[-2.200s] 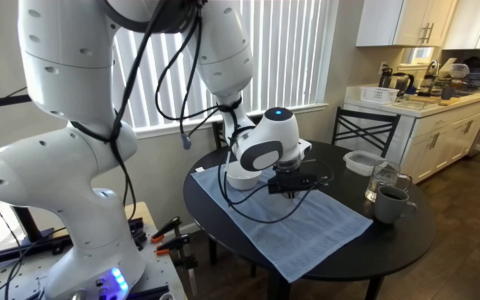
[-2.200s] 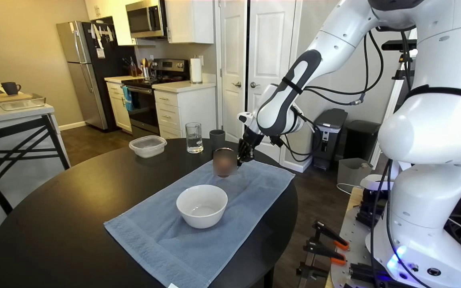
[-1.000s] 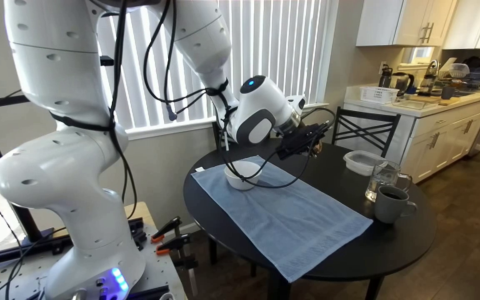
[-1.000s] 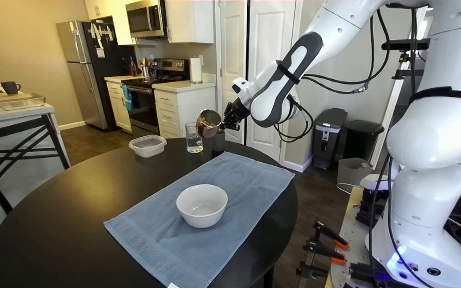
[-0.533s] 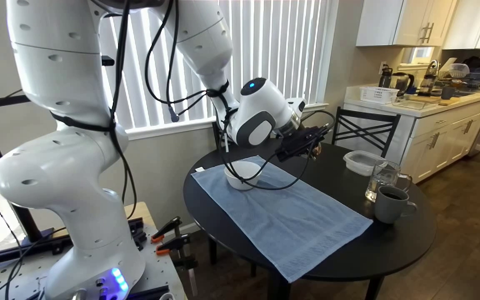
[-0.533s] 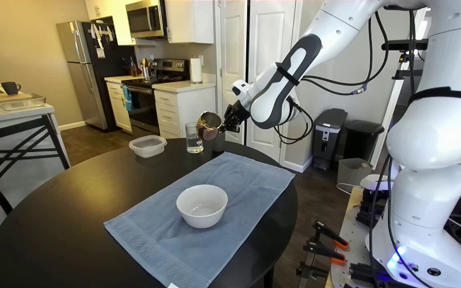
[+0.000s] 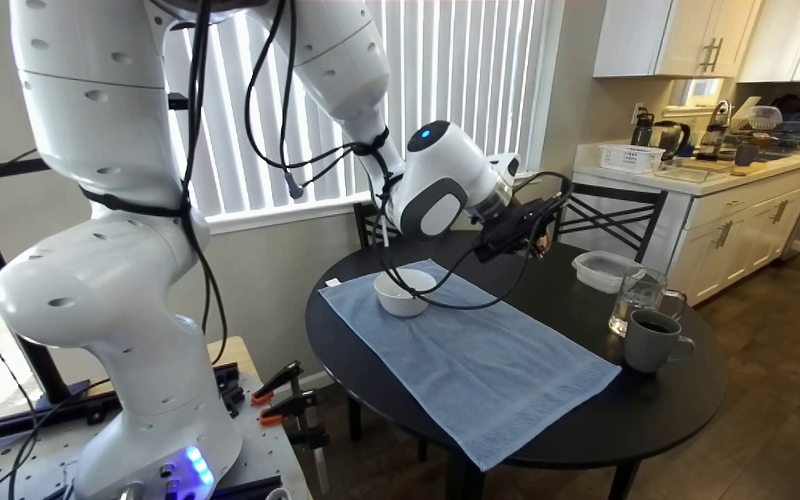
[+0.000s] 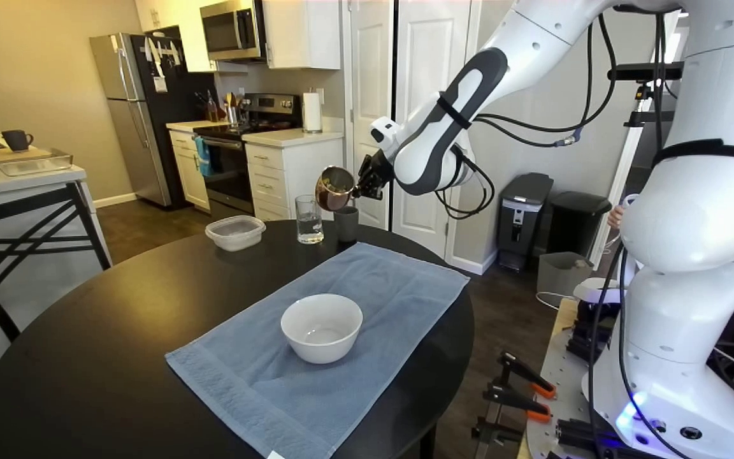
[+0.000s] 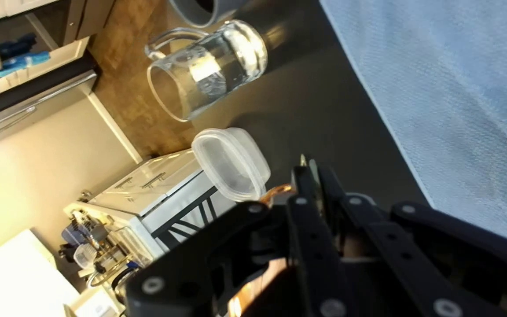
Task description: Transfer the contents of the cup into the white bowl
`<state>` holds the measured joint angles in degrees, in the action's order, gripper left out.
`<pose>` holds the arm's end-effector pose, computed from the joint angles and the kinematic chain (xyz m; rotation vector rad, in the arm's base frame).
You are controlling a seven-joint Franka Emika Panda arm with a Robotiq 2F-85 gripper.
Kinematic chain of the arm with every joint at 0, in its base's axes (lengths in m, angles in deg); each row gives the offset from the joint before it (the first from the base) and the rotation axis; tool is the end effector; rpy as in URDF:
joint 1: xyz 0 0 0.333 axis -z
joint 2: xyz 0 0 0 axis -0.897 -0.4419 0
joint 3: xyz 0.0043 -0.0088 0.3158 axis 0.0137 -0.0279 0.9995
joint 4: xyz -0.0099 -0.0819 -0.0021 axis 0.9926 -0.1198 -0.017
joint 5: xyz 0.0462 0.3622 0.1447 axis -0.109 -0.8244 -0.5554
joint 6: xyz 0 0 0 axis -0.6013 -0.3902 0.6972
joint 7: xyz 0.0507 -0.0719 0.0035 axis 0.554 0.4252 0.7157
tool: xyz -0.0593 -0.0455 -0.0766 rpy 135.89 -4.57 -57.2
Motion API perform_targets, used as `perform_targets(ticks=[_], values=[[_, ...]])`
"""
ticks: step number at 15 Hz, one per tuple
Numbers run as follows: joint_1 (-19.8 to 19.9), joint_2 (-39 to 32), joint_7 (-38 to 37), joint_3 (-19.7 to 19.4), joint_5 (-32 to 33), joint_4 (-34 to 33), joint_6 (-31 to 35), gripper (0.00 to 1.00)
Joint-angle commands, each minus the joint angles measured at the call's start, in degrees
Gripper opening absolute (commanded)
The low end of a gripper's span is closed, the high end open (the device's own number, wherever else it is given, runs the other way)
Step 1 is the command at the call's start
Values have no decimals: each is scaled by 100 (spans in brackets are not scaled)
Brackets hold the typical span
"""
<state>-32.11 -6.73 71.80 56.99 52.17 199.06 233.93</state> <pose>0.5245 -0.0821 0.3429 2.2228 1.1555 0.9412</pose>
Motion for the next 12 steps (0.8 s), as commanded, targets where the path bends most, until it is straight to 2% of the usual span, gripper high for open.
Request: perform_targets(ticks=[1,4,7,10,11,12], values=[[-841,372,1066,-585,-729,-466,1,3],[-1455,370,1888,-886,-1255,-926,-2,2],[-1844,181,2137,-844,-1356,-1023,50,2],[-2011,7,1803,-504,-974,-913,-162,2],[-2674,-16,1137,-1160,-219,-864,-255,2],[-2787,-55,1066,-1196,12,-857,-281,2]])
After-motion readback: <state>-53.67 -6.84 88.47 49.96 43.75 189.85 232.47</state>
